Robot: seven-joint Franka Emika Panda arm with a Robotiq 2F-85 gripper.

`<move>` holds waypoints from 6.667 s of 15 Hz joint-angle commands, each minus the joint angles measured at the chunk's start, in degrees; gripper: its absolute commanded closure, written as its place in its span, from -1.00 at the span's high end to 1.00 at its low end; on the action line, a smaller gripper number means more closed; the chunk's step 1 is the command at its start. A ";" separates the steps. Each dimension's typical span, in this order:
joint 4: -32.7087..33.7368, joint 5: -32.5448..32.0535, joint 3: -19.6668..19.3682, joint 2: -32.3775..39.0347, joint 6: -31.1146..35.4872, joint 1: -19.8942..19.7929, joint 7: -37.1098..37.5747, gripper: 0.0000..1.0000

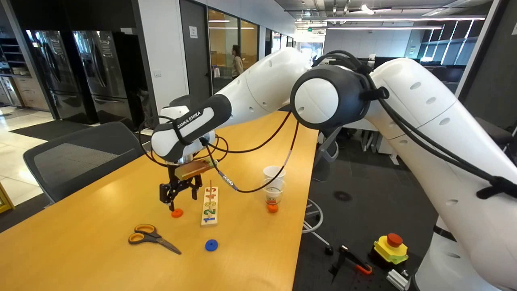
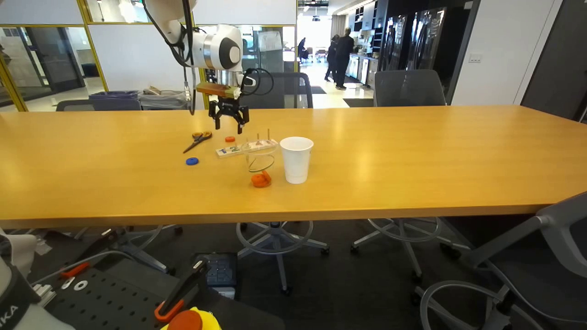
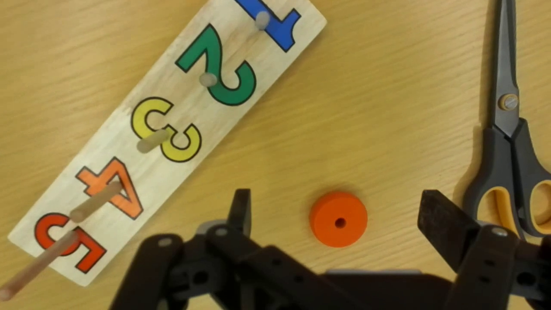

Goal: Put the orange rings on the clear cup

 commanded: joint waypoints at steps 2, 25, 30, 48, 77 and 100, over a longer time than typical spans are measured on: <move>5.47 0.67 -0.31 3.86 -0.48 1.42 -0.10 1.00; 12.40 0.00 -1.47 9.58 -0.21 2.26 0.57 -0.33; 10.75 -0.44 -2.81 7.97 -0.08 2.29 1.90 -0.60; -30.90 -0.98 -10.28 -31.17 3.53 -3.37 13.22 -0.60; -53.87 2.67 -10.94 -44.50 7.26 -10.23 14.72 -0.60; -55.98 2.81 -1.01 -44.22 10.79 -2.88 11.04 1.00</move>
